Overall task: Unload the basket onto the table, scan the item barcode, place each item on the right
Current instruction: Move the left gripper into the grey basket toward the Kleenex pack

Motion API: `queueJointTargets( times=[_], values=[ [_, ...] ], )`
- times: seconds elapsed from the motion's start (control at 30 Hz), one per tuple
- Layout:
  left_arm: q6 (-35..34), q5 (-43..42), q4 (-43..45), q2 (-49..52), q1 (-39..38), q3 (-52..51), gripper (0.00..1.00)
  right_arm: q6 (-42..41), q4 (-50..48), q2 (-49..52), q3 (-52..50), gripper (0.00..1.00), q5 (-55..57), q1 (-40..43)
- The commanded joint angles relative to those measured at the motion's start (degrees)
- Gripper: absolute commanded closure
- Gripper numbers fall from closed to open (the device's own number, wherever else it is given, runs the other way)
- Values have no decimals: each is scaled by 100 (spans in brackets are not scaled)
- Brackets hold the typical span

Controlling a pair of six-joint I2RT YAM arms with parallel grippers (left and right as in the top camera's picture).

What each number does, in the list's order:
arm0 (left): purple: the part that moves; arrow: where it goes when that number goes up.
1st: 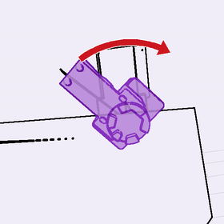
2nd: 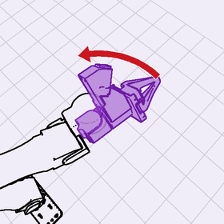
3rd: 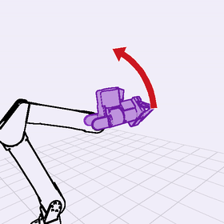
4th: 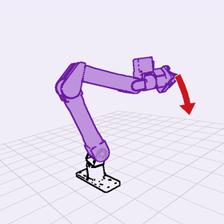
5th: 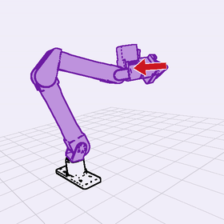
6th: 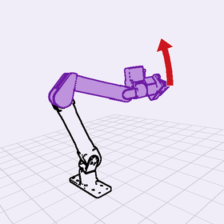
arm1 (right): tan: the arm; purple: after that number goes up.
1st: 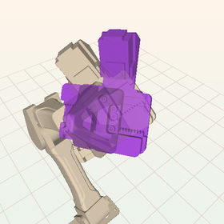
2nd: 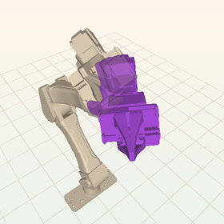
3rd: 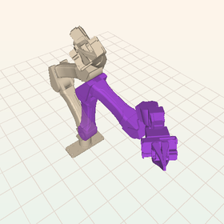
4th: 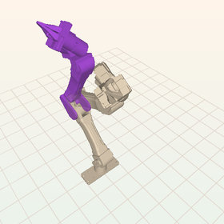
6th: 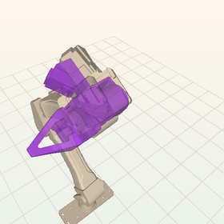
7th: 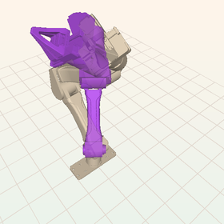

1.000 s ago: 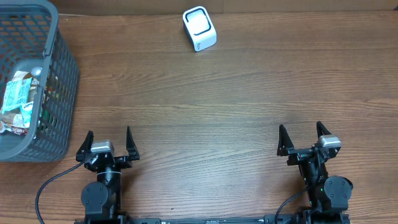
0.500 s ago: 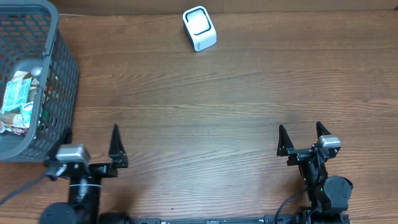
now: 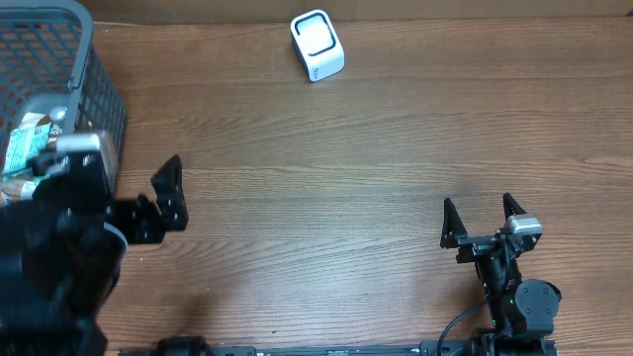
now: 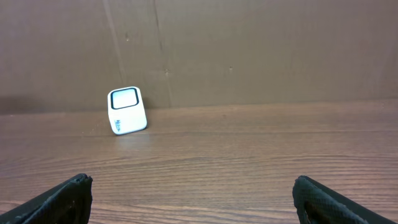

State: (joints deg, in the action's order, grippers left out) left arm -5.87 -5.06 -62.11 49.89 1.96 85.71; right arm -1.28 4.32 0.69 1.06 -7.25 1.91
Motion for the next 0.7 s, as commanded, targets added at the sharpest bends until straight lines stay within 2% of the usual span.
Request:
queueJointTargets(
  times=[0.0,0.13,0.27,0.3,0.33,0.37,0.43,0.47,0.5,0.57,0.6,0.67],
  values=[
    [-105,-404,-155,542,-11,557,0,-4,-17,-52,-61,0,15,31],
    [-103,-837,-166,809,-11,562,0,-4,-20,-52,-61,0,15,31],
    [-96,-804,-293,940,-11,553,0,-4,-20,-52,-61,0,15,31],
    [-96,-767,-315,962,-11,553,4,-4,-20,-52,-61,0,15,31],
    [-103,-673,-321,979,-11,553,13,-4,-20,-52,-61,0,15,31],
    [-105,-546,-319,999,-11,553,29,-4,-20,-52,-61,0,15,31],
    [-385,-26,-326,1032,-4,553,77,-4,-20,-52,-61,0,15,31],
    [-640,284,-341,1045,-4,553,92,-4,-20,-52,-61,0,15,31],
    [-927,673,-372,1071,-4,553,96,-4,-20,-52,-61,0,15,31],
    [-1073,1126,-413,1123,2,553,94,-4,-20,-52,-61,0,15,31],
    [-1075,1263,-420,1154,7,553,91,-4,-20,-52,-61,0,15,31],
    [-1073,1443,-428,1224,44,553,76,-4,-20,-52,-61,0,15,31]
  ],
)
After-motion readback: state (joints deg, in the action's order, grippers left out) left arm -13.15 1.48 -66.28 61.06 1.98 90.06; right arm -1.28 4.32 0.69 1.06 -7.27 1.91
